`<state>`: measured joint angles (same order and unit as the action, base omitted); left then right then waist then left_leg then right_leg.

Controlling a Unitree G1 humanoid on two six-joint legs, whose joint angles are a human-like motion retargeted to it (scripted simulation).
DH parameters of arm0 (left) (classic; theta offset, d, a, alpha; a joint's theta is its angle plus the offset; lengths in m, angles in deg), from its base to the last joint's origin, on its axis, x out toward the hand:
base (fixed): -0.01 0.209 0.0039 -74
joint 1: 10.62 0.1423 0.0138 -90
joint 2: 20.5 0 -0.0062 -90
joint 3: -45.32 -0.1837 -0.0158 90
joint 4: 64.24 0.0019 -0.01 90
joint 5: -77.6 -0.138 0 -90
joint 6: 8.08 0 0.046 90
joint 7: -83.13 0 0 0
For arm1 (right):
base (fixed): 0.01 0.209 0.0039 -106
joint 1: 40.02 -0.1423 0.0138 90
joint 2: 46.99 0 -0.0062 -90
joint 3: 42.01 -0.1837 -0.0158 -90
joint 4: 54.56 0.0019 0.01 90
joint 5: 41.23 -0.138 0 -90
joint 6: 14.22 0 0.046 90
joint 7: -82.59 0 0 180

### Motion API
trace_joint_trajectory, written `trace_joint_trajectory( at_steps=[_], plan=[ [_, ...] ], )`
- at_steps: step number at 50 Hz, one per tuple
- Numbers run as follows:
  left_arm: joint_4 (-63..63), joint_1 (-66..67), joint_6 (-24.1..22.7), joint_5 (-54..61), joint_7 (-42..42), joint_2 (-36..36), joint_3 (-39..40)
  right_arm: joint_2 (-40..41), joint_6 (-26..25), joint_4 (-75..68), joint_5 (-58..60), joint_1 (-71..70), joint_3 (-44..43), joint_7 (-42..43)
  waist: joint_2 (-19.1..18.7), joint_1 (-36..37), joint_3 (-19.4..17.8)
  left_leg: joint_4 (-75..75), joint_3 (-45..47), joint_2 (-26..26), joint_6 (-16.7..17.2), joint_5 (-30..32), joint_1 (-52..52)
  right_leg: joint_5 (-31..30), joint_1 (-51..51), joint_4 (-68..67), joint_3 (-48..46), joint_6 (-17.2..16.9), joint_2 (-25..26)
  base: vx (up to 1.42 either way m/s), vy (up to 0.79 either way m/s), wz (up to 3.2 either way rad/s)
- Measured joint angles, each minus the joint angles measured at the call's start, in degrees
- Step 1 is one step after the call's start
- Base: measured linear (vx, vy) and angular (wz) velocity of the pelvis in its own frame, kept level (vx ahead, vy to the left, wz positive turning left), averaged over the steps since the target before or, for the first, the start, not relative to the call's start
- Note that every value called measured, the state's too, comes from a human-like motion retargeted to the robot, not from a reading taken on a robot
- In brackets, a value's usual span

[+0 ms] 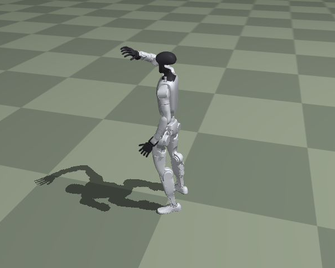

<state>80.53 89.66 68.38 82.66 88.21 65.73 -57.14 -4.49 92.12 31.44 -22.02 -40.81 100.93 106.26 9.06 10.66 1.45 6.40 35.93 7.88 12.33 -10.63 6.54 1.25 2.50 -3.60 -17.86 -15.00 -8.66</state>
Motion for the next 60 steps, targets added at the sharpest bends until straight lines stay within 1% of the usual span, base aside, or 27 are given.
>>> trace_joint_trajectory(
  at_steps=[2, 4, 7, 10, 12, 15, 18, 20, 22, 25, 29, 30, 33, 35, 36, 38, 41, 45, 49, 51, 53, 55, 57, 60],
  plan=[
    [0.0, 0.0, 0.2, -0.2, 0.8, 0.4, 1.8, -3.7, 0.4, 2.3, 3.7, 5.6, -3.0, -0.6, -0.1, 1.5, -0.8, -5.7, -0.3, -1.9, 0.1, 2.7, 2.6, -0.2, 0.2, -0.1, 0.4, 0.0, -0.1, 0.00, 0.00, 0.00],
    [0.1, 0.6, -0.1, -1.0, 1.9, 0.8, 3.5, -6.7, 0.1, 2.2, 5.7, 11.9, -7.7, 0.4, -0.4, 2.2, -1.2, -6.3, -0.2, -2.0, 0.3, 3.1, 3.0, -0.2, 0.3, -0.1, 0.5, 0.0, 0.0, 0.00, 0.00, 0.00],
    [0.5, 1.8, 0.1, -0.8, 3.7, 0.8, 5.4, -9.1, -2.4, -2.1, 6.6, 19.4, -15.5, 2.7, -0.3, 2.9, -1.2, -6.5, 0.0, -2.1, 0.5, 3.3, 3.0, -0.3, 0.2, 0.1, 0.6, 0.0, 0.0, 0.00, 0.00, 0.00],
    [1.7, 3.0, 0.7, 0.5, 4.8, -0.1, 5.8, -9.7, -5.5, -7.9, 6.0, 21.6, -21.5, 5.3, 0.2, 3.3, -0.8, -6.6, 0.1, -2.3, 0.6, 3.4, 2.7, -0.6, -0.1, 0.3, 0.8, 0.0, -0.2, 0.00, 0.00, 0.00],
    [3.1, 3.4, 1.1, 1.2, 5.0, -1.0, 5.2, -9.8, -7.8, -11.4, 6.4, 19.3, -23.1, 8.3, 0.7, 3.4, -0.3, -6.7, 0.2, -2.5, 0.6, 3.5, 2.4, -0.7, -0.4, 0.5, 0.9, 0.0, -0.3, 0.00, 0.00, 0.00],
    [4.9, 3.8, 1.6, 1.6, 5.1, -2.5, 4.1, -9.0, -11.6, -16.6, 7.5, 12.1, -22.1, 14.1, 1.3, 3.3, 0.5, -6.8, 0.2, -2.6, 0.5, 3.6, 1.9, -0.9, -0.8, 0.7, 1.0, 0.0, -0.4, 0.00, 0.00, 0.00],
    [5.2, 4.1, 2.0, 2.2, 5.5, -3.4, 3.6, -6.3, -14.7, -22.1, 6.6, 2.3, -18.0, 19.0, 1.4, 2.7, 1.1, -6.9, 0.1, -2.8, 0.5, 3.6, 1.7, -0.9, -1.0, 0.7, 0.9, 0.0, -0.6, 0.00, 0.00, 0.00],
    [4.6, 4.2, 2.1, 3.0, 5.9, -3.5, 3.7, -3.9, -15.7, -25.6, 4.9, -3.8, -14.6, 20.8, 1.2, 2.1, 1.4, -6.9, -0.1, -2.9, 0.4, 3.6, 1.6, -0.8, -1.0, 0.6, 0.8, 0.0, -0.7, 0.00, 0.00, 0.00],
    [3.6, 4.2, 1.9, 3.9, 6.2, -3.4, 3.8, -1.9, -15.4, -27.6, 3.0, -8.1, -11.2, 21.0, 0.7, 1.5, 1.4, -6.9, -0.3, -3.0, 0.4, 3.6, 1.7, -0.7, -0.9, 0.5, 0.6, 0.0, -0.9, 0.00, 0.00, 0.00],
    [2.1, 3.6, 1.6, 5.0, 6.0, -3.0, 3.9, -0.7, -13.2, -26.3, 1.1, -10.2, -6.5, 19.3, 0.0, 1.0, 1.0, -6.9, -0.8, -3.1, 0.3, 3.5, 1.9, -0.5, -0.4, 0.3, 0.1, 0.0, -1.1, 0.00, 0.00, 0.00],
    [0.5, 2.5, 1.3, 4.1, 4.1, -2.2, 4.5, -4.3, -7.8, -13.4, 2.7, -3.8, -4.2, 12.1, -1.0, 1.0, 0.1, -6.7, -1.5, -3.1, 0.2, 3.5, 2.1, -0.1, 0.2, 0.1, -0.5, 0.0, -1.2, 0.00, 0.00, 0.00],
    [0.0, 2.3, 1.2, 3.4, 3.3, -1.8, 4.9, -5.7, -6.1, -9.0, 3.4, -1.1, -4.6, 9.4, -1.2, 1.1, -0.1, -6.7, -1.6, -3.0, 0.2, 3.5, 2.2, -0.1, 0.3, 0.1, -0.7, 0.0, -1.2, 0.00, 0.00, 0.00],
    [-1.8, 2.4, 0.8, 1.1, 1.0, -0.3, 7.7, -9.3, -0.5, 4.8, 3.4, 10.9, -11.6, -0.9, -1.8, 1.4, -0.8, -6.6, -1.7, -2.8, 0.3, 3.5, 2.3, 0.0, 0.5, 0.1, -0.8, 0.0, -0.9, 0.00, 0.00, 0.00],
    [-3.3, 2.9, 0.7, 0.3, 0.3, 0.8, 9.8, -10.0, 2.0, 11.6, 1.5, 18.7, -17.7, -6.5, -1.9, 1.5, -1.1, -6.6, -1.6, -2.7, 0.4, 3.6, 2.3, 0.0, 0.4, 0.2, -0.8, 0.0, -0.8, 0.00, 0.00, 0.00],
    [-3.9, 3.2, 0.7, 0.5, 0.5, 1.3, 10.5, -10.1, 2.2, 13.4, 1.2, 20.9, -19.9, -7.2, -1.9, 1.6, -1.2, -6.6, -1.5, -2.7, 0.4, 3.6, 2.3, 0.0, 0.4, 0.2, -0.7, 0.0, -0.7, 0.00, 0.00, 0.00],
    [-4.7, 3.8, 0.7, 1.2, 1.2, 1.8, 11.1, -10.4, 1.5, 15.5, 1.8, 23.6, -23.7, -6.3, -1.7, 1.8, -1.3, -6.7, -1.3, -2.7, 0.4, 3.6, 2.2, -0.1, 0.2, 0.3, -0.5, 0.0, -0.7, 0.00, 0.00, 0.00],
    [-4.1, 4.1, 1.1, 2.5, 2.0, 1.2, 9.7, -11.2, -2.1, 12.8, 4.7, 21.1, -25.9, -0.7, -0.9, 2.0, -1.2, -6.8, -1.1, -2.8, 0.4, 3.6, 2.2, -0.2, 0.0, 0.4, -0.2, 0.0, -0.8, 0.00, 0.00, 0.00],
    [-1.6, 3.9, 1.8, 1.8, 1.5, -0.9, 5.6, -11.6, -8.2, 1.2, 8.0, 10.3, -21.8, 7.1, 0.0, 1.5, -0.6, -6.8, -1.0, -3.0, 0.5, 3.6, 1.9, -0.4, -0.2, 0.5, -0.1, 0.0, -1.0, 0.00, 0.00, 0.00],
    [-0.4, 3.4, 1.9, -0.3, 2.0, -1.9, 2.5, -10.7, -13.9, -13.7, 7.9, 1.0, -16.5, 14.0, -0.2, 0.3, -0.2, -6.8, -1.5, -3.1, 0.7, 3.7, 1.7, -0.3, -0.2, 0.4, -0.6, 0.0, -1.2, 0.00, 0.00, 0.00],
    [-0.4, 3.1, 2.1, -0.8, 2.5, -1.6, 2.3, -10.5, -16.3, -19.5, 6.8, -0.3, -16.3, 15.9, -0.7, -0.2, -0.3, -6.8, -1.9, -3.2, 0.7, 3.7, 1.6, -0.2, 0.0, 0.3, -1.0, 0.0, -1.4, 0.00, 0.02, 0.19],
    [-0.6, 2.7, 2.5, -0.8, 2.7, -0.9, 3.0, -10.6, -17.8, -22.8, 5.6, 1.3, -18.3, 16.0, -1.3, -0.6, -0.6, -6.8, -2.3, -3.4, 0.6, 3.7, 1.6, -0.1, 0.3, 0.2, -1.4, 0.0, -1.7, 0.00, 0.01, 0.19],
    [-0.8, 2.3, 3.0, -0.5, 2.6, 0.0, 4.3, -10.7, -18.0, -22.7, 4.5, 6.0, -21.9, 14.6, -1.9, -1.1, -0.9, -6.7, -2.7, -3.5, 0.5, 3.7, 1.7, 0.1, 0.6, 0.2, -1.8, 0.0, -1.8, 0.00, 0.00, 0.00],
    [-1.0, 2.1, 3.4, -0.5, 2.4, 0.6, 5.6, -10.5, -16.4, -18.6, 3.6, 13.8, -26.8, 11.8, -2.3, -1.7, -1.2, -6.7, -2.9, -3.5, 0.4, 3.7, 1.8, 0.2, 0.9, 0.2, -2.0, 0.0, -1.8, 0.00, 0.00, 0.00],
    [-1.0, 2.2, 3.4, -1.1, 1.7, 0.3, 6.7, -9.3, -11.2, -7.5, 2.4, 28.6, -34.9, 5.1, -2.2, -2.5, -1.4, -6.7, -3.0, -3.3, 0.4, 3.8, 2.0, 0.3, 1.1, 0.3, -2.1, 0.0, -1.6, 0.00, 0.00, 0.00]
  ],
)
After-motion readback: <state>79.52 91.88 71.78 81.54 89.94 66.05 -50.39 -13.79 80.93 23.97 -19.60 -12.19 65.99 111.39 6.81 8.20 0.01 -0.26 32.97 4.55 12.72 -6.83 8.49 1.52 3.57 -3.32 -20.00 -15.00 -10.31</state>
